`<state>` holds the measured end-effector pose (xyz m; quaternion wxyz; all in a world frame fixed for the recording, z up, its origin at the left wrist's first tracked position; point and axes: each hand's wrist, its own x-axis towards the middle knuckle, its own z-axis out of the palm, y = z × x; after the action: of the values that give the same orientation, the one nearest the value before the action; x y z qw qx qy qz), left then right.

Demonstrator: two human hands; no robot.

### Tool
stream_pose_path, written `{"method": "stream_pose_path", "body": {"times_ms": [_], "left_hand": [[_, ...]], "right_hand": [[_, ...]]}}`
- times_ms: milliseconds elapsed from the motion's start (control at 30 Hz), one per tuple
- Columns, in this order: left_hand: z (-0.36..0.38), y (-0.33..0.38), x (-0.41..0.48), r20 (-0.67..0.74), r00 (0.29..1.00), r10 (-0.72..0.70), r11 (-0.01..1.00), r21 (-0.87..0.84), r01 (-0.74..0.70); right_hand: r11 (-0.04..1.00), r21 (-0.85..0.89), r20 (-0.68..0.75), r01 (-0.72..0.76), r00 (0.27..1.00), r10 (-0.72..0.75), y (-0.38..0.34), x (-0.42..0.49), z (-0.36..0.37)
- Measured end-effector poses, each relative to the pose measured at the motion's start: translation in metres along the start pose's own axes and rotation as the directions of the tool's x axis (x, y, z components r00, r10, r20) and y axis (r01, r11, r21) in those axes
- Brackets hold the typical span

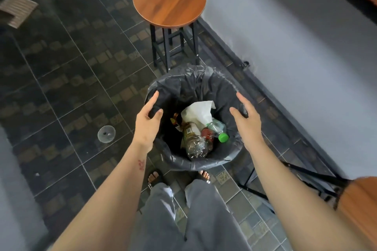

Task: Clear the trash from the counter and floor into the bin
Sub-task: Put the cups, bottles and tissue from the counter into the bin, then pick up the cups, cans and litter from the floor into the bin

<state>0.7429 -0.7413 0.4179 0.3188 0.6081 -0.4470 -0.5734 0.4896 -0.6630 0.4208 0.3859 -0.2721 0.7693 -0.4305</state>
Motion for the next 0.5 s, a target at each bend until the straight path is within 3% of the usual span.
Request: {"method": "stream_pose_path", "body": {"times_ms": [267,500], "left_hand": [[-0.042,-0.087,0.048,-0.138,0.985,-0.101,0.995,-0.002,0.102],[-0.057,-0.179,0.144,-0.225,0.963,-0.151,0.988,-0.073,0.138]], "right_hand": [[0.997,-0.005,0.072,-0.073,0.995,0.073,0.06,0.035,0.096],[0.998,-0.03,0.12,-0.051,0.991,0.054,0.138,0.112,0.19]]}}
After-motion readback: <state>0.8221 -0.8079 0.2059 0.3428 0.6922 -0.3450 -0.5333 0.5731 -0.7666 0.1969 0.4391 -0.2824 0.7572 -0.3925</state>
